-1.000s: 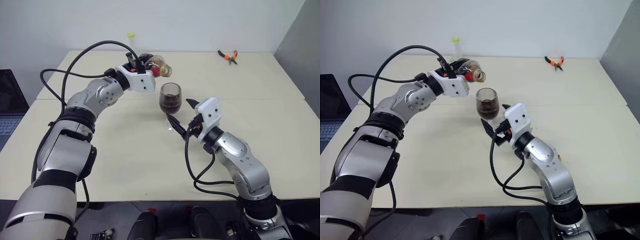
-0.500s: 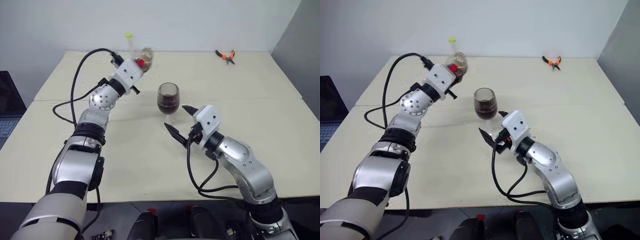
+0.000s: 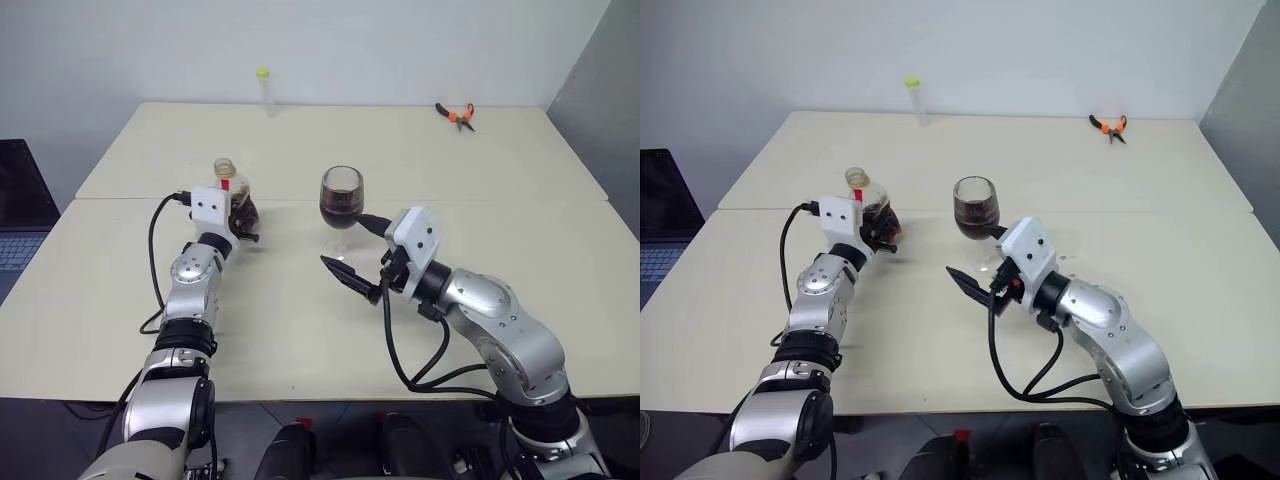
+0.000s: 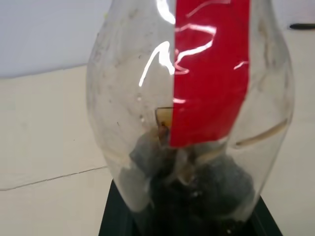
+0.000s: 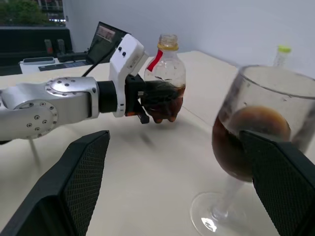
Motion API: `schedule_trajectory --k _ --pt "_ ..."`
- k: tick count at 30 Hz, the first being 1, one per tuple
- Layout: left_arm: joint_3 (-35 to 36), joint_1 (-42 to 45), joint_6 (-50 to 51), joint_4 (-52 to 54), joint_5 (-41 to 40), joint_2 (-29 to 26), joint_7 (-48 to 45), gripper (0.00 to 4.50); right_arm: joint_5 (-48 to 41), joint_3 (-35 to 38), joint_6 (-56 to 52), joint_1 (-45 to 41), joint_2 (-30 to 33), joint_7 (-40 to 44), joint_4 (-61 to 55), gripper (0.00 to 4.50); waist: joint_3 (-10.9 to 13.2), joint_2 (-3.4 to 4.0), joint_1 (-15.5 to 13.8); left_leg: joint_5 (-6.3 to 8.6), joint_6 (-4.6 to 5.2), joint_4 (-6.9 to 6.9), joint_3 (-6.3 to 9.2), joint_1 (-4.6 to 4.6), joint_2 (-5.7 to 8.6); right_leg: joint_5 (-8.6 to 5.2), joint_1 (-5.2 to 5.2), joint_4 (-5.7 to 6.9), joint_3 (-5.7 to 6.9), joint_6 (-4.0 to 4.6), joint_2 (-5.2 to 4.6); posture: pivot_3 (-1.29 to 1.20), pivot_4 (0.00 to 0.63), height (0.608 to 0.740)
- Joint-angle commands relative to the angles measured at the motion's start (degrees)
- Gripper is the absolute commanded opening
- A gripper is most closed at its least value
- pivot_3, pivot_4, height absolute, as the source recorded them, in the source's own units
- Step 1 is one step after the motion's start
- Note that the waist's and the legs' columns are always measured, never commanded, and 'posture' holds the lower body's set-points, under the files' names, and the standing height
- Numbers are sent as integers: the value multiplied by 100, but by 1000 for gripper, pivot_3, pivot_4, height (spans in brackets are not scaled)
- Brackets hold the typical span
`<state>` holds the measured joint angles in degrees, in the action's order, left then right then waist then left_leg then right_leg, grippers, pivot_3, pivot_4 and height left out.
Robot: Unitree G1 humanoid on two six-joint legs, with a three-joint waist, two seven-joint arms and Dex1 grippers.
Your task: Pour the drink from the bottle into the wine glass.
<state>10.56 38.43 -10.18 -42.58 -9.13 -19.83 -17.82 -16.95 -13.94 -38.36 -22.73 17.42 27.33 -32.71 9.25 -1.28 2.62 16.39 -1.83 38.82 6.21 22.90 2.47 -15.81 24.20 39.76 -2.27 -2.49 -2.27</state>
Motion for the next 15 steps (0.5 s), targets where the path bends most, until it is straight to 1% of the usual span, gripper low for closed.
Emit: schedule_trajectory --k 1,6,12,13,15 --pt "229 144 -104 -104 -205 -18 -53 683 -52 17 -101 -154 -51 -46 -59 4500 0 0 1 0 0 0 -2 -1 0 0 0 1 -1 0 0 0 150 740" --pt "385 376 -166 -756 -298 31 -79 683 -101 26 -224 -247 -79 -12 -20 4500 -2 -2 -13 0 0 -1 -1 -1 1 0 0 1 -1 0 0 0 150 740" --pt "276 446 -419 -1148 -105 9 -183 683 -91 12 -267 -271 -31 43 -12 4500 -7 -1 -29 0 0 0 -2 -3 2 0 -2 2 -1 0 0 0 150 740" --pt "291 443 -447 -1171 -123 17 -221 1411 -92 9 -275 -266 -32 41 -20 4500 -9 -1 -30 0 0 -1 -2 -3 2 0 -2 2 -2 0 0 0 150 740" --pt "310 437 -492 -1209 -138 22 -268 2039 -97 8 -292 -257 -36 34 -33 4500 -10 -1 -31 0 0 -1 -3 -4 2 0 -2 2 -2 0 0 0 150 740"
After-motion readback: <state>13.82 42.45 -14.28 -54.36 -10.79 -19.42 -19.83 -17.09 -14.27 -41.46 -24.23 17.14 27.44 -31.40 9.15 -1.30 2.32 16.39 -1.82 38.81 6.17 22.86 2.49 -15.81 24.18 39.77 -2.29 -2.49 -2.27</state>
